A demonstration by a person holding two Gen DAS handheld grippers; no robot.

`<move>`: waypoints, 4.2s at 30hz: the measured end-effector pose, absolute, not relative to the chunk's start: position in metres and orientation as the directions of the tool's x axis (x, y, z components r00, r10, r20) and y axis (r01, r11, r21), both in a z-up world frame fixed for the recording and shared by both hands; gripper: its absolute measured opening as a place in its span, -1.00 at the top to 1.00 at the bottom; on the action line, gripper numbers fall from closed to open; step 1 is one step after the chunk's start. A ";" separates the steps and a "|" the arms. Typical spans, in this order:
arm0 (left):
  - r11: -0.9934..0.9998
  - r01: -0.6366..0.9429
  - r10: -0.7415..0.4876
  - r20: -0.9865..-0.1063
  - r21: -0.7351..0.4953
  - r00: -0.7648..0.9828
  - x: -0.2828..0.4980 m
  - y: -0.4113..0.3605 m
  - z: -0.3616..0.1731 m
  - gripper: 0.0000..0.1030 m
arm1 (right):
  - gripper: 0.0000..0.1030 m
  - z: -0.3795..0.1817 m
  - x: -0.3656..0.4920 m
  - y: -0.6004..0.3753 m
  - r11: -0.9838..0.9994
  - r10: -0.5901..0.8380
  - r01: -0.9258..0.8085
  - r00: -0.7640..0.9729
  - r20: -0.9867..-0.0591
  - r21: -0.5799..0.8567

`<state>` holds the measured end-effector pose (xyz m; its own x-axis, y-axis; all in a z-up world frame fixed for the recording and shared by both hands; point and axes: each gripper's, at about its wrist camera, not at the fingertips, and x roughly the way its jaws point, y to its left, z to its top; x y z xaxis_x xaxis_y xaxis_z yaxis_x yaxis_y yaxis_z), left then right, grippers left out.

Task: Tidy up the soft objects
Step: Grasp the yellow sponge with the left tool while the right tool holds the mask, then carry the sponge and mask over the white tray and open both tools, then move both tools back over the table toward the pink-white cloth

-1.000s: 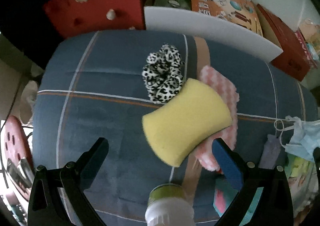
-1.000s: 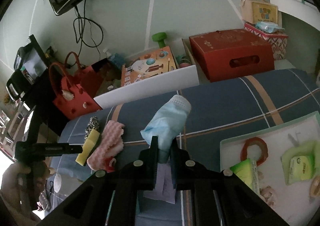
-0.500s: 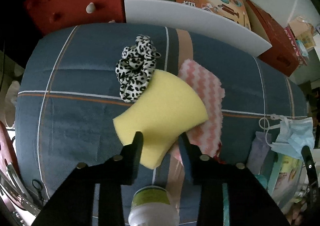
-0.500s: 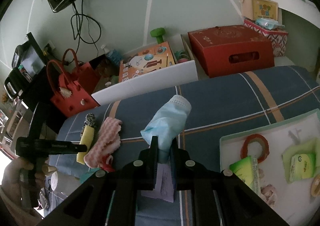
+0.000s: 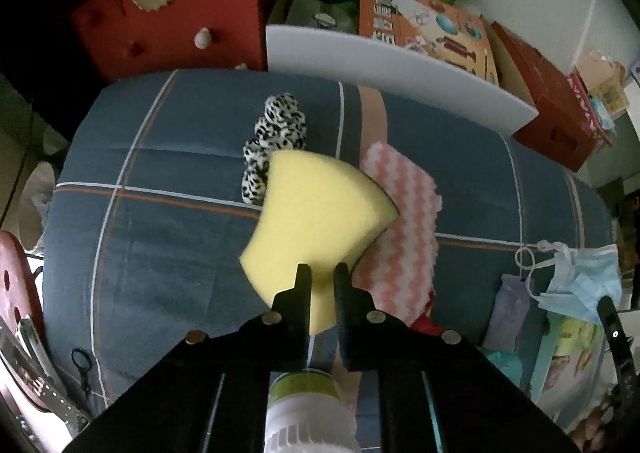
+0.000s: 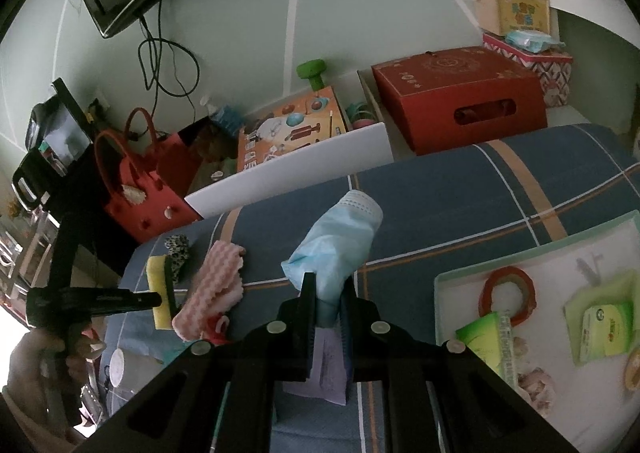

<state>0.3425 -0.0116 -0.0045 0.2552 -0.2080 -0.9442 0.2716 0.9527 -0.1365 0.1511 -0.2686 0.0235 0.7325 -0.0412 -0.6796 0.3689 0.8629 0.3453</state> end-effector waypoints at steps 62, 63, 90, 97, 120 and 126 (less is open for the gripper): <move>0.587 0.788 -0.538 -0.817 -0.188 0.206 0.115 -0.302 0.017 0.78 | 0.70 0.012 -0.016 -0.460 0.444 -0.350 0.824 0.520 -0.779 0.350; 0.592 0.785 -0.532 -0.820 -0.182 0.211 0.116 -0.301 0.018 0.72 | 0.67 0.012 -0.017 -0.460 0.439 -0.352 0.832 0.506 -0.787 0.339; 0.820 0.568 -0.352 -0.847 -0.073 0.399 0.171 -0.242 0.027 -0.80 | -1.00 0.032 0.029 -0.421 0.610 -0.450 0.792 0.362 -0.817 0.015; 0.846 0.525 -0.356 -0.836 -0.097 0.419 0.184 -0.217 0.039 -0.80 | -1.00 0.035 0.054 -0.399 0.680 -0.420 0.733 0.407 -0.811 0.017; 0.995 -0.066 -0.019 -0.802 -0.073 0.597 0.245 0.046 0.068 -0.80 | -1.00 0.039 0.155 -0.249 0.923 -0.198 0.382 0.576 -0.793 0.047; 0.990 -0.111 -0.003 -0.816 -0.083 0.578 0.243 0.071 0.062 -0.80 | -1.00 0.037 0.170 -0.211 0.957 -0.121 0.283 0.597 -0.793 0.067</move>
